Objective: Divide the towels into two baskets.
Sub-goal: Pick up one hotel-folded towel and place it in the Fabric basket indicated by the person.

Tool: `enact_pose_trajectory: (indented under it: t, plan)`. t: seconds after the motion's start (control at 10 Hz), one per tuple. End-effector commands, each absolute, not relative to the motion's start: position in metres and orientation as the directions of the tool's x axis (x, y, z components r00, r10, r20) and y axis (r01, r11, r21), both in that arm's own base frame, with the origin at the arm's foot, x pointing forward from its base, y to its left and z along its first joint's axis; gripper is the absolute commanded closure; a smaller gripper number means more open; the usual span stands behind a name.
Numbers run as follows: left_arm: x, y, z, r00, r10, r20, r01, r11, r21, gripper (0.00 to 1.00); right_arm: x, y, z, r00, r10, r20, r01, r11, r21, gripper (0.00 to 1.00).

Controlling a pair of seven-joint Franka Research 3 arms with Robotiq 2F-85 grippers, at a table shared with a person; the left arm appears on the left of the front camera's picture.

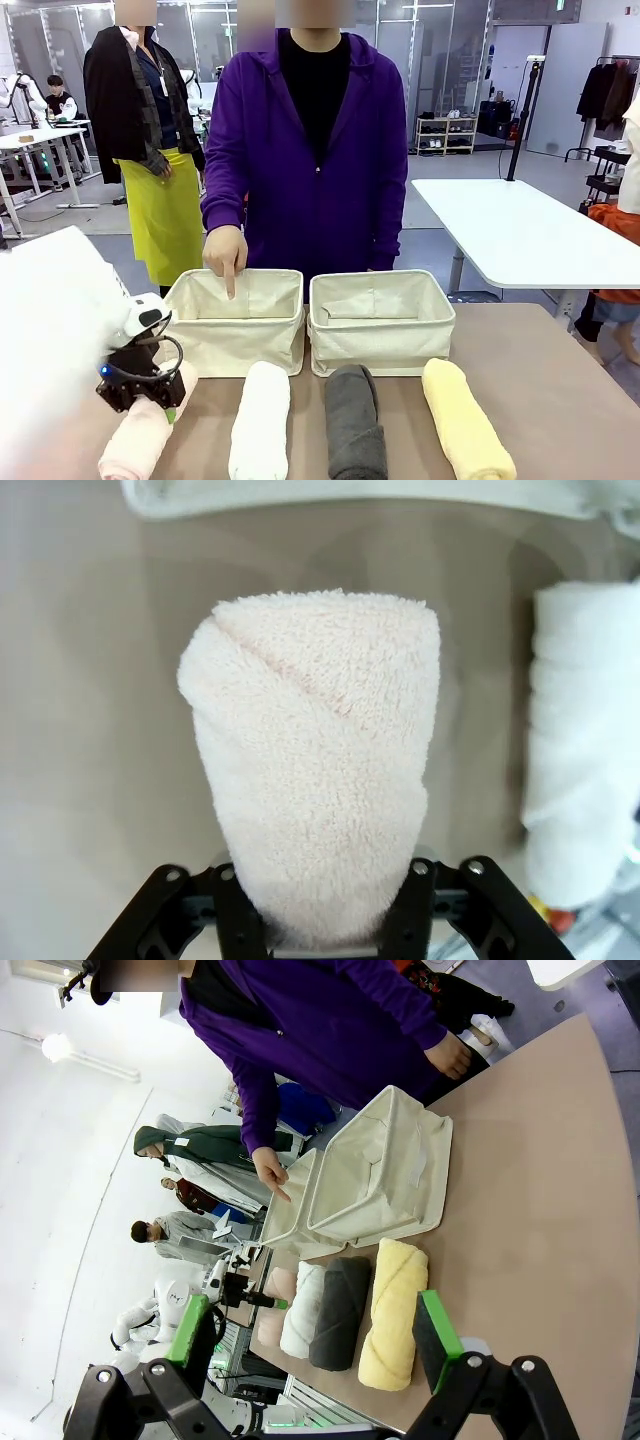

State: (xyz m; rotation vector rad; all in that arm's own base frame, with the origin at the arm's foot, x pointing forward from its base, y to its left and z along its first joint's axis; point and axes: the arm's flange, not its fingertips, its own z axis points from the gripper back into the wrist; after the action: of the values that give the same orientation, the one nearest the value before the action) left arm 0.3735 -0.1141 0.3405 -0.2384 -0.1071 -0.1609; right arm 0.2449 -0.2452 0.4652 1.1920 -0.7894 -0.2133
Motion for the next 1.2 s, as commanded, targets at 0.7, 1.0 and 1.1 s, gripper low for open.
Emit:
enact_pose_trajectory:
  t: [0.7,1.0,1.1]
  plan:
    - [0.366,-0.181,0.495,0.348,-0.911,0.222,0.882,0.399,0.252,0.63,0.243,-0.245,0.468,0.714,-0.542,0.443,-0.26,0.381,0.887,0.0]
    - [0.417,-0.213,0.51,0.116,-0.976,0.187,0.86,0.193,0.473,0.63,0.243,-0.245,0.468,0.714,-0.542,0.443,-0.26,0.381,0.887,0.0]
    - [0.421,-0.217,0.51,0.102,-0.979,0.178,0.864,0.176,0.472,0.63,0.243,-0.245,0.468,0.714,-0.542,0.443,-0.26,0.381,0.887,0.0]
